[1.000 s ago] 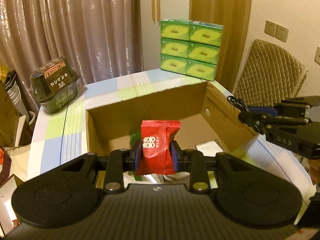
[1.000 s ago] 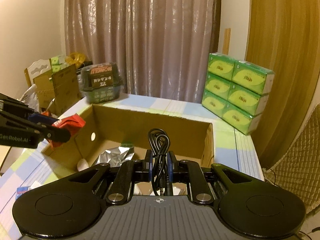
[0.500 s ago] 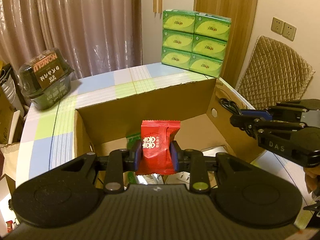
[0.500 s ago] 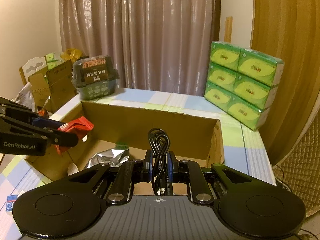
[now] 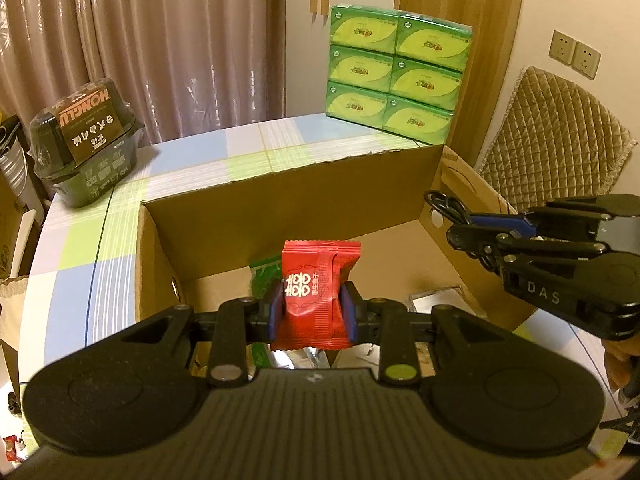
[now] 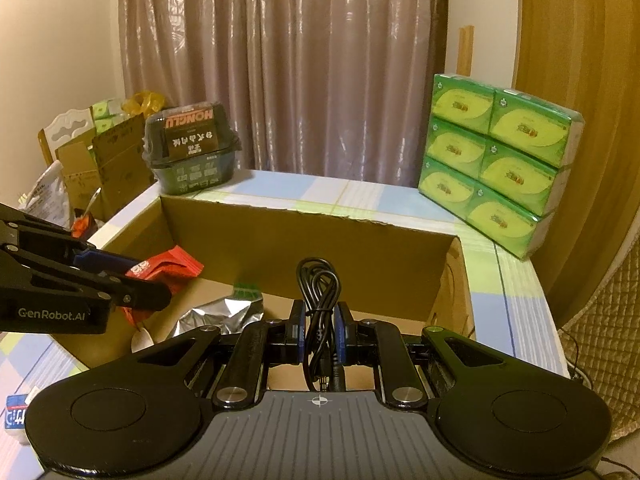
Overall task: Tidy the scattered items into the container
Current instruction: 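Open both tools to drop the candy packet and cable into the box, then move both open tools back toward the remaining boxes on the table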
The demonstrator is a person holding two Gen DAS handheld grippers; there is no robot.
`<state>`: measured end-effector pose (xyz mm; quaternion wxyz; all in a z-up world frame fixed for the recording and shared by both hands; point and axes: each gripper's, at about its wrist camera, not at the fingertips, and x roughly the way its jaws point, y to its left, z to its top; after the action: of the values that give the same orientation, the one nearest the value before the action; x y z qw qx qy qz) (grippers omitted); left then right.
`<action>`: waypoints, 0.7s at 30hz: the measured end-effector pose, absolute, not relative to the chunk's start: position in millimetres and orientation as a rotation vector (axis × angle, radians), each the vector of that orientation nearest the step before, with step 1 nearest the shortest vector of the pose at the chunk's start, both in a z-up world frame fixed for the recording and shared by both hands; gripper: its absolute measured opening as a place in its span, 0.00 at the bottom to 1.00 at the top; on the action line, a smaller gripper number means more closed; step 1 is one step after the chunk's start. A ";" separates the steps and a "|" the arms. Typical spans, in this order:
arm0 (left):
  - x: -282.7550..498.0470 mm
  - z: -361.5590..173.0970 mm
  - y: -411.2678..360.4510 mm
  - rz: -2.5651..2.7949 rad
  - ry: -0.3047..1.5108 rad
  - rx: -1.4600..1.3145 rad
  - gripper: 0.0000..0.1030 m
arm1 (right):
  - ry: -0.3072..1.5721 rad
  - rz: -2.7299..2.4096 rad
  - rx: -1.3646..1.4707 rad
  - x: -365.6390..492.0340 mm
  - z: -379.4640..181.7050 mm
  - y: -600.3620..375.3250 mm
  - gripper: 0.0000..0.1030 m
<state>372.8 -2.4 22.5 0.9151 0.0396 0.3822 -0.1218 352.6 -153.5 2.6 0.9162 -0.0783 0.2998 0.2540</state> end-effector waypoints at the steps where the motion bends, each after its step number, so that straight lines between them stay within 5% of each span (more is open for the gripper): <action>1: 373.5 22.2 -1.9 -0.248 0.787 0.080 0.25 | 0.613 0.529 -0.162 352.8 2.4 -152.3 0.11; 5: 372.4 20.9 1.0 -0.210 0.779 0.084 0.44 | 0.587 0.528 -0.173 352.0 2.5 -148.6 0.12; 7: 371.1 19.9 3.8 -0.204 0.779 0.083 0.44 | 0.587 0.523 -0.169 352.4 2.5 -149.5 0.16; 10: 367.3 19.1 9.7 -0.197 0.779 0.070 0.44 | 0.578 0.509 -0.150 351.7 4.1 -154.3 0.45; 11: 365.3 19.5 11.9 -0.194 0.778 0.065 0.44 | 0.576 0.507 -0.141 350.9 4.8 -156.3 0.48; 21: 333.1 21.5 25.3 -0.173 0.775 0.032 0.46 | 0.577 0.478 -0.109 323.8 14.1 -180.0 0.48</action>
<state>333.1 25.3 21.5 0.9221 0.0157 0.3774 -0.0842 323.8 -180.0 14.1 0.9293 -0.0531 0.2815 0.2332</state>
